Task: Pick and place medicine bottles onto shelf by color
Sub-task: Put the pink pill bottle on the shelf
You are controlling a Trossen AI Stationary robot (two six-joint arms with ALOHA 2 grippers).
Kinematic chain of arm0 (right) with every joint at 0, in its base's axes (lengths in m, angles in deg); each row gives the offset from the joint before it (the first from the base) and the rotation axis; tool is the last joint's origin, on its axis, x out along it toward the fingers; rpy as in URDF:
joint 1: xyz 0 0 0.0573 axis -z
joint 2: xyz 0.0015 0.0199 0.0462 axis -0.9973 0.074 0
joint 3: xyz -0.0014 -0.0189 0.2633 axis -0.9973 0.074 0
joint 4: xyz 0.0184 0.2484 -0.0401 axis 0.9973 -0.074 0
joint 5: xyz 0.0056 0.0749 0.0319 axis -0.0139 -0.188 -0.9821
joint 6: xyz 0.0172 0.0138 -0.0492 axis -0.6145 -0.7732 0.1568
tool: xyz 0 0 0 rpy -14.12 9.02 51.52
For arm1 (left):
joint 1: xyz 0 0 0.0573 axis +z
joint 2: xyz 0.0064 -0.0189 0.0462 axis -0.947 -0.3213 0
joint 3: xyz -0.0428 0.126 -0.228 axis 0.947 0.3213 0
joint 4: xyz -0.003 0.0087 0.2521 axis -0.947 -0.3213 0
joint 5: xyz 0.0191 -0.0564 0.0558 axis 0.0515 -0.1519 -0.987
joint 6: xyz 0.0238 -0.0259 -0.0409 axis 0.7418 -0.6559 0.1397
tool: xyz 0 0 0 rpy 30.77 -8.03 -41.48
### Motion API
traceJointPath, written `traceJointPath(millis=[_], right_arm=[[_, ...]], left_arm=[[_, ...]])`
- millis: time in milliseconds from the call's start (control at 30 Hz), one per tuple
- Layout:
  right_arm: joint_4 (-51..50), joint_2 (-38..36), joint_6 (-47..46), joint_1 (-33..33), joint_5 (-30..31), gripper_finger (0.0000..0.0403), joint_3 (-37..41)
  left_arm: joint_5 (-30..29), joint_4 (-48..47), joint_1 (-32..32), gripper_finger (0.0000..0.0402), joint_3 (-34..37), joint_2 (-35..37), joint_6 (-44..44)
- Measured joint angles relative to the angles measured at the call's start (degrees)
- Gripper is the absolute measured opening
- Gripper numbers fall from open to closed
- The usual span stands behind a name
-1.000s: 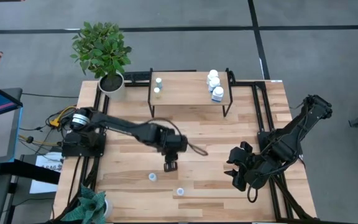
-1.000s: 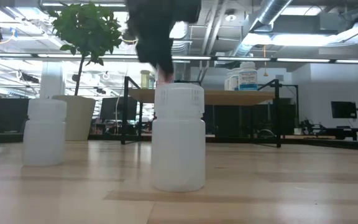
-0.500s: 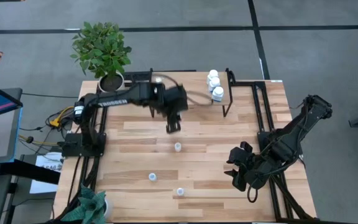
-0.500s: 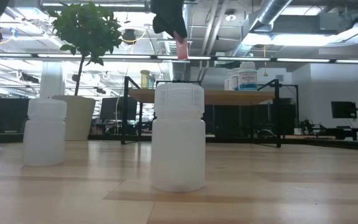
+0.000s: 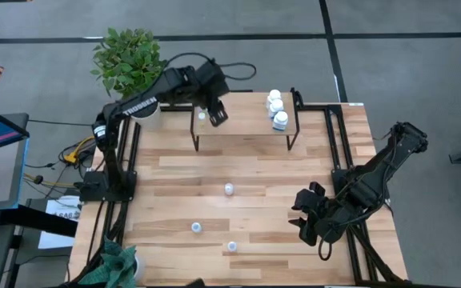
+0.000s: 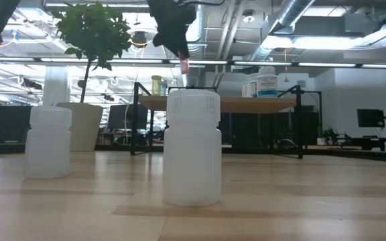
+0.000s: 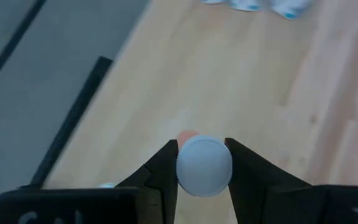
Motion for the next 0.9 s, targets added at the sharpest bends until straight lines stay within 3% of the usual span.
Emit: traceJointPath(millis=[467,900], right_arm=[[0.0,0.0,0.0,1.2,0.0,0.024,0.0],[-0.2,0.0,0.3,1.1,0.0,0.024,0.0]], left_arm=[[-1.7,2.8,8.7,0.0089,0.0,-0.4,2.1],[-2.8,4.3,11.6,0.0089,2.3,-2.7,-2.4]])
